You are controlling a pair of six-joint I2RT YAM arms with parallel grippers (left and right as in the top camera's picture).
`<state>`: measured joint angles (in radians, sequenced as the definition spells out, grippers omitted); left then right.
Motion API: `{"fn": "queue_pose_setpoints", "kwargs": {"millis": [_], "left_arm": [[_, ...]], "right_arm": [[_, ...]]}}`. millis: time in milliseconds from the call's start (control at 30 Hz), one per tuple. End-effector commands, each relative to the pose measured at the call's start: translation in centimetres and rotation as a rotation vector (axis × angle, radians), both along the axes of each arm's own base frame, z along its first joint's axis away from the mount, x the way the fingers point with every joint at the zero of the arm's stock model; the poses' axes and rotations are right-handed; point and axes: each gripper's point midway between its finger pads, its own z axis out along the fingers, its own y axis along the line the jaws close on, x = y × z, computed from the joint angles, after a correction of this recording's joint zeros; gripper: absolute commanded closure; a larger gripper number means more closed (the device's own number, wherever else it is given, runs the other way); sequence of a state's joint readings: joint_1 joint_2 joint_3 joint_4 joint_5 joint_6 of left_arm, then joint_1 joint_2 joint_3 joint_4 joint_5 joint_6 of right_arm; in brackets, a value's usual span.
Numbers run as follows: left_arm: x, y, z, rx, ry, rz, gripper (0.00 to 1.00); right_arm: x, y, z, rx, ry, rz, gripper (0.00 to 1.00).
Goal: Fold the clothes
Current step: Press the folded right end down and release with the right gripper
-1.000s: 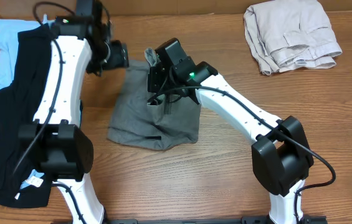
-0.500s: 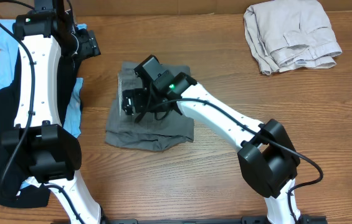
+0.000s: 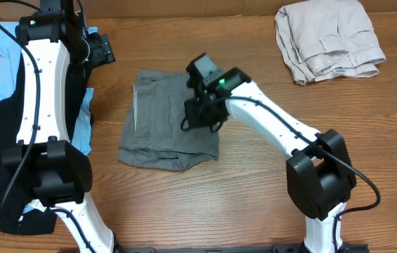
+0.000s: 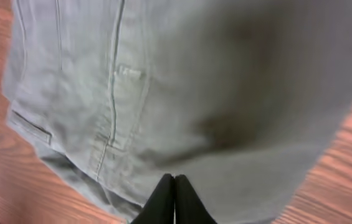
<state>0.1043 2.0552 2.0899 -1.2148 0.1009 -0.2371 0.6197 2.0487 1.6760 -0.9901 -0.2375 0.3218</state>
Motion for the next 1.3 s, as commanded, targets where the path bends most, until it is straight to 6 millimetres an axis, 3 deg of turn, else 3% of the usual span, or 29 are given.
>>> {"fn": "queue_pose_setpoints", "kwargs": {"millis": [0, 300, 500, 833, 1267], "left_arm": [[0.2, -0.8, 1.3, -0.006, -0.033, -0.003, 0.17], [0.5, -2.6, 1.4, -0.005, -0.044, -0.042, 0.13], [0.6, -3.7, 1.5, -0.002, -0.049, -0.066, 0.11], [0.5, -4.1, 1.4, -0.001, -0.044, -0.076, 0.08], [0.4, -4.1, 1.4, -0.001, -0.041, -0.077, 0.07]], "right_arm": [[-1.3, 1.0, 0.2, 0.027, -0.01, 0.072, 0.96], [-2.5, -0.5, -3.3, -0.015, 0.04, 0.08, 0.96], [-2.6, -2.2, -4.1, -0.049, 0.066, 0.121, 0.96], [-3.4, -4.8, -7.7, -0.11, 0.162, 0.095, 0.96], [-0.2, -14.8, -7.9, -0.158, 0.265, -0.178, 0.96]]}}
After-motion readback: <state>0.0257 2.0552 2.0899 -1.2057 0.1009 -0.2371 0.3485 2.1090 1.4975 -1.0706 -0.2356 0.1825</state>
